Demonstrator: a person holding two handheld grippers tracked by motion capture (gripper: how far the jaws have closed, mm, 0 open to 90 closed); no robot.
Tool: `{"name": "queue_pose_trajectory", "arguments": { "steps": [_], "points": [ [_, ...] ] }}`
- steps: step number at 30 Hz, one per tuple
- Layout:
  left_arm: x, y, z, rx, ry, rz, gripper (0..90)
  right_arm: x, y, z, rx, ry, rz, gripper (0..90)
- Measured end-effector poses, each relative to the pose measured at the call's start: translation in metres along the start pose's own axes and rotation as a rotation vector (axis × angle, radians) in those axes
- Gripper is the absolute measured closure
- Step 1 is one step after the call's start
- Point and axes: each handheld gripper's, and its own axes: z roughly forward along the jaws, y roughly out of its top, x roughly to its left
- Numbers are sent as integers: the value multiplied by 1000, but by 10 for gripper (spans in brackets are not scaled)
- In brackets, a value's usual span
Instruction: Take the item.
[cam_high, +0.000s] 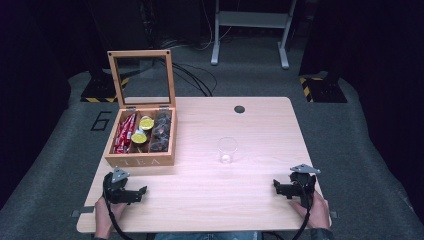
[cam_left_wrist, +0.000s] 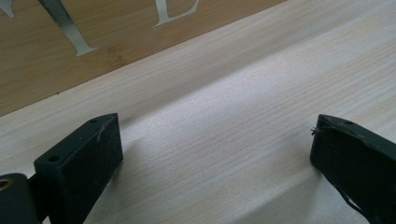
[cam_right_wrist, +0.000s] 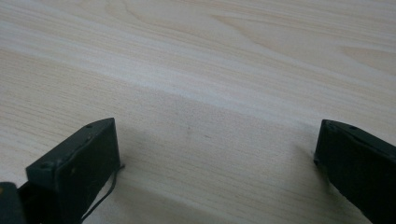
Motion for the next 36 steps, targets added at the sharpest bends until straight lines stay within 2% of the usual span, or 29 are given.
{"name": "queue_pose_trajectory", "arguments": {
  "steps": [9,12,17,19,23,29,33,36],
  "points": [
    [0,0,0,0,2,-2,23,-1,1,1,-3,16,-4,0],
    [-1,0,0,0,7,-5,22,-3,2,2,-9,26,-22,0],
    [-1,0,0,0,11,-9,22,-4,2,2,-2,42,-24,0],
    [-1,0,-1,5,9,-12,22,-6,2,2,0,52,-49,0],
    [-1,-2,-2,-4,20,-22,22,-6,2,2,0,50,-48,0],
    [1,-3,-6,15,27,-33,36,-7,2,2,0,59,-58,0],
    [1,-1,-8,12,1,-38,29,-8,2,2,-3,62,-59,0],
    [0,2,-13,3,-12,-56,27,-8,2,2,-1,63,-65,0]
  ]
}}
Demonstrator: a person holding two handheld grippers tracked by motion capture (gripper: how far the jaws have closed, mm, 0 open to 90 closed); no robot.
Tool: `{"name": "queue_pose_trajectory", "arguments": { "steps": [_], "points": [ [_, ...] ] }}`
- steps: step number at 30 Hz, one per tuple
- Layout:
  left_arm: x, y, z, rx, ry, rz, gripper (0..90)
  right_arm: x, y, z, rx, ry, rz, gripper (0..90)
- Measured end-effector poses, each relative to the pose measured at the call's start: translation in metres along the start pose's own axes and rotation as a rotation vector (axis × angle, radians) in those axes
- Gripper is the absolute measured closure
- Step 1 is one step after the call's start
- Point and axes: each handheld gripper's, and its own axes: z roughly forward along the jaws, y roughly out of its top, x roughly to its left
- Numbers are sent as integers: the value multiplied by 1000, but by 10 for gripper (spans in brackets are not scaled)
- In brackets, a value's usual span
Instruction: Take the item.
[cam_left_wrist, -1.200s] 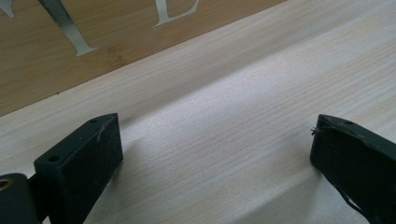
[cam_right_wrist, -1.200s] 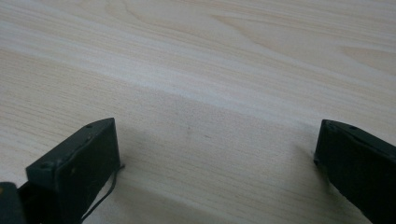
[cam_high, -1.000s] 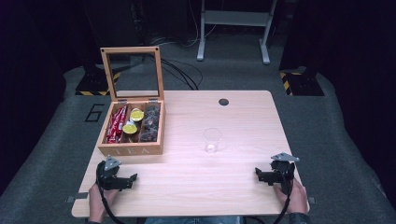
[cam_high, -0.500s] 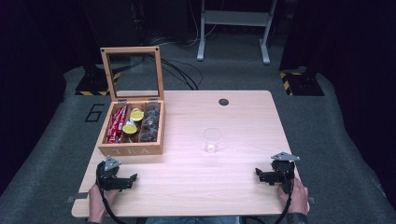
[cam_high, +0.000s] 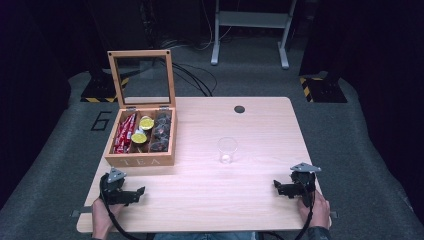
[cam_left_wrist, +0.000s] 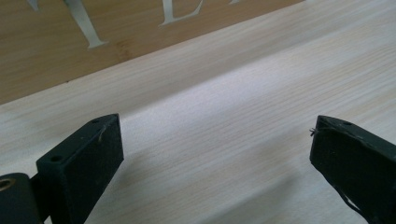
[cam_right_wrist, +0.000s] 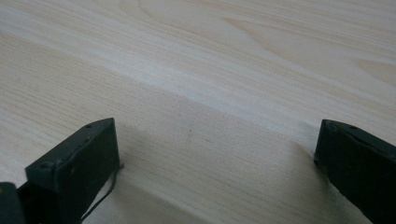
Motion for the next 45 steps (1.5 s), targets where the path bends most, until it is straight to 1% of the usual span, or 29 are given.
{"name": "queue_pose_trajectory", "arguments": {
  "steps": [2,3,4,5,6,9,10,11,14,17,18,19,23,24,25,26,27,28,29,30,31,32,33,34,35,40,41,44,45],
  "points": [
    [-2,6,-4,1,-4,7,23,0,0,0,-1,-1,3,0],
    [-2,6,-4,1,-4,7,23,0,0,0,-1,-1,3,0],
    [-4,13,-8,-7,-6,13,22,0,0,0,-1,-1,3,0],
    [-4,13,-8,-7,-6,13,22,0,0,0,-1,-1,3,0],
    [-5,18,-10,-10,-10,12,23,0,0,0,2,0,0,0],
    [-6,24,-12,-13,-10,8,26,0,0,0,-1,-1,3,0],
    [-7,30,-14,-13,-13,9,26,0,0,0,0,0,0,0],
    [-7,30,-14,-13,-13,9,26,0,0,0,-2,0,4,0],
    [-7,40,-19,-30,-13,12,27,0,0,0,-1,0,1,0],
    [-8,45,-20,-40,-8,13,33,0,0,0,-1,1,0,0],
    [-8,51,-22,-41,-8,24,39,0,0,0,-1,0,2,0],
    [-8,51,-22,-41,-8,24,40,0,0,0,-1,0,2,0],
    [-10,63,-25,-57,1,40,51,0,0,0,-2,0,4,0],
    [-10,69,-26,-63,1,52,55,0,0,0,-2,0,4,0],
    [-10,69,-26,-63,1,52,59,0,0,0,-2,0,4,0],
    [-12,76,-27,-68,3,62,63,0,0,0,1,1,1,0],
    [-12,76,-27,-68,3,62,65,0,0,0,1,1,1,0],
    [-13,84,-26,-79,2,71,68,0,0,0,-2,0,4,0],
    [-13,84,-26,-79,2,71,76,0,0,0,-2,0,4,0],
    [-12,91,-25,-84,-3,84,82,0,0,0,-2,0,4,0],
    [-12,91,-25,-84,-3,84,83,0,0,0,-2,0,4,0],
    [-13,97,-23,-89,-12,86,83,0,0,0,-1,0,4,0],
    [-13,97,-23,-89,-12,86,83,0,0,0,-1,0,4,0],
    [-13,103,-22,-88,-18,95,83,0,0,0,0,0,3,0],
    [-13,103,-22,-88,-18,95,83,0,0,0,0,0,3,0],
    [-13,117,-15,-77,-16,108,66,0,0,0,-1,1,1,0],
    [-13,117,-15,-77,-16,108,65,0,0,0,0,2,-2,0],
    [-12,127,-9,-68,-31,116,65,0,0,0,-1,2,2,0],
    [-12,127,-9,-68,-31,116,65,0,0,0,-1,2,2,0]
  ]
}}
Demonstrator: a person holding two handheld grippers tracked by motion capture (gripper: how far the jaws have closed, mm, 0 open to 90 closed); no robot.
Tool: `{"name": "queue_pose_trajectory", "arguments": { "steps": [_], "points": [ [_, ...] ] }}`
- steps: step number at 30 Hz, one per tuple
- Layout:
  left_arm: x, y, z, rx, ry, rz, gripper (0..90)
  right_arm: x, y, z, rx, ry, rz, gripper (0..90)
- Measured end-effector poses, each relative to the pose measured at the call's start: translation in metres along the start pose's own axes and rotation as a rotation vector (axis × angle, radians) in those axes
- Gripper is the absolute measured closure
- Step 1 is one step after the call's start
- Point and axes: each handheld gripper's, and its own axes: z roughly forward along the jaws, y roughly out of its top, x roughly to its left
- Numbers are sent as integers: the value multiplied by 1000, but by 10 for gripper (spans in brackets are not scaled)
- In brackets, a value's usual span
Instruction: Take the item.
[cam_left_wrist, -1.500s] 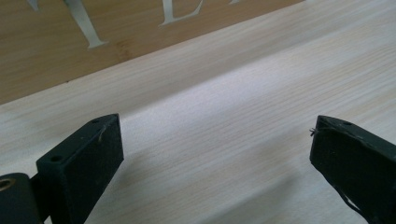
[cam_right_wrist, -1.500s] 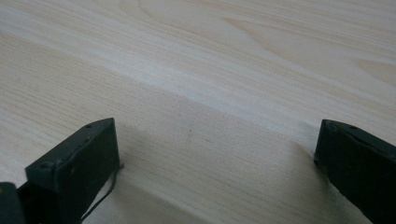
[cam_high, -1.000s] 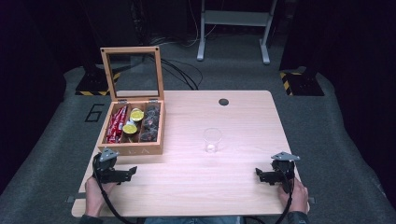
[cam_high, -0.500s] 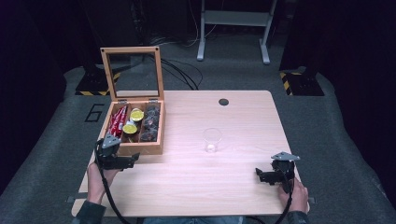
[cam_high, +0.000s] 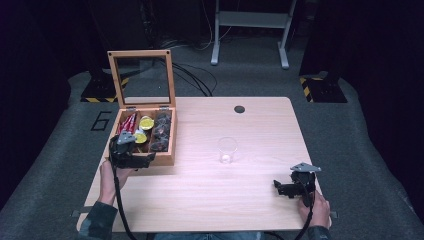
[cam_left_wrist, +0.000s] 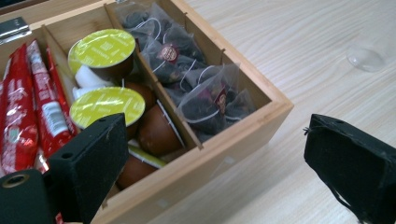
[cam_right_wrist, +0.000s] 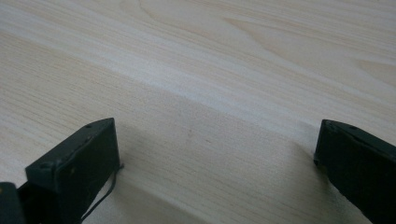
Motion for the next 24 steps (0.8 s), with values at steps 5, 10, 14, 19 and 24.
{"name": "queue_pose_trajectory", "arguments": {
  "steps": [5,10,14,19,24],
  "points": [
    [0,11,10,23,15,24,89,0,0,0,1,1,-3,0],
    [2,20,19,41,1,43,93,0,0,0,0,0,0,0],
    [3,28,30,64,-15,62,130,0,0,0,0,0,-2,0],
    [3,33,38,76,-8,84,207,0,0,0,0,0,0,0],
    [4,37,48,112,-25,99,334,0,0,0,0,0,0,0]
  ]
}}
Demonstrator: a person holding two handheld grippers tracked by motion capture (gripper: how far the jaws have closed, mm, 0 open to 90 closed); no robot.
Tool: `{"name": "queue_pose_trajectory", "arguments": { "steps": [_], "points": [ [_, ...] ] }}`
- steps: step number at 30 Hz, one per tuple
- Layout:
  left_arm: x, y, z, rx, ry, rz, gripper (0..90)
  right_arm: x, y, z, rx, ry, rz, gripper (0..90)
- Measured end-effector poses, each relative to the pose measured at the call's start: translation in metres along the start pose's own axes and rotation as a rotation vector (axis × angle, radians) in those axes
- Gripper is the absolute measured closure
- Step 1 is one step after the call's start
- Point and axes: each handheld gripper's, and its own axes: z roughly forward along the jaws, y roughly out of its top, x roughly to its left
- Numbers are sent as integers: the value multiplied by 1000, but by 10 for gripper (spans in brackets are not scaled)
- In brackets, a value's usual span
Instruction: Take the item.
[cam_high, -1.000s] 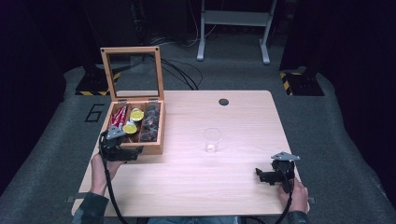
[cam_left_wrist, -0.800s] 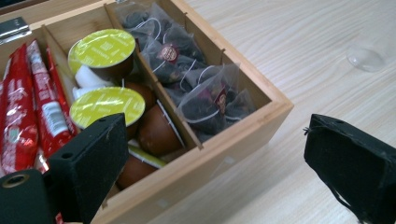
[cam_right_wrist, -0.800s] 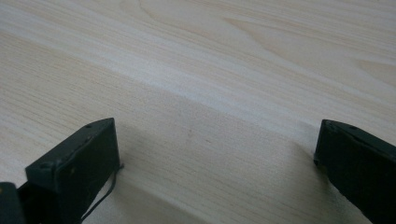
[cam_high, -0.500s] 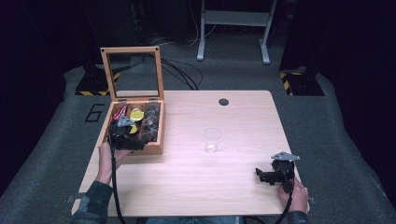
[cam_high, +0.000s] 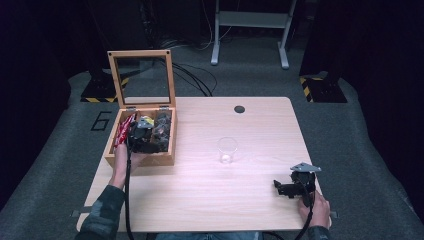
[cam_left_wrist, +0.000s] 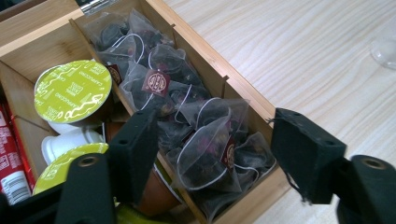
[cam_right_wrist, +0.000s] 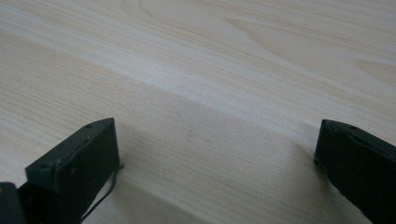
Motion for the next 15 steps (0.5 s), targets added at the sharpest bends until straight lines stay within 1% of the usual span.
{"name": "queue_pose_trajectory", "arguments": {
  "steps": [1,2,4,5,7,8,9,10,12,13,14,15],
  "points": [
    [0,1,2,1,-2,1,334,0,0,0,0,0,0,0],
    [0,1,4,3,-3,-1,354,0,0,0,0,0,0,0],
    [-1,3,9,29,-3,10,403,0,0,0,0,0,1,0],
    [-1,3,9,29,-3,10,425,0,0,0,0,0,1,0],
    [-3,4,13,37,6,16,436,0,0,0,0,0,0,0],
    [-3,4,14,47,6,21,459,0,0,0,0,0,0,0],
    [-4,4,15,50,14,21,502,0,0,0,0,0,0,0],
    [-4,4,16,55,19,25,502,0,0,0,0,0,0,0],
    [-3,4,17,65,14,30,558,0,0,0,0,0,0,0],
    [-3,4,18,58,18,36,597,0,0,0,0,1,0,0],
    [-3,3,18,57,12,38,634,0,0,0,1,1,-3,0],
    [-3,3,18,64,10,49,662,0,0,0,1,1,-3,0]
  ]
}}
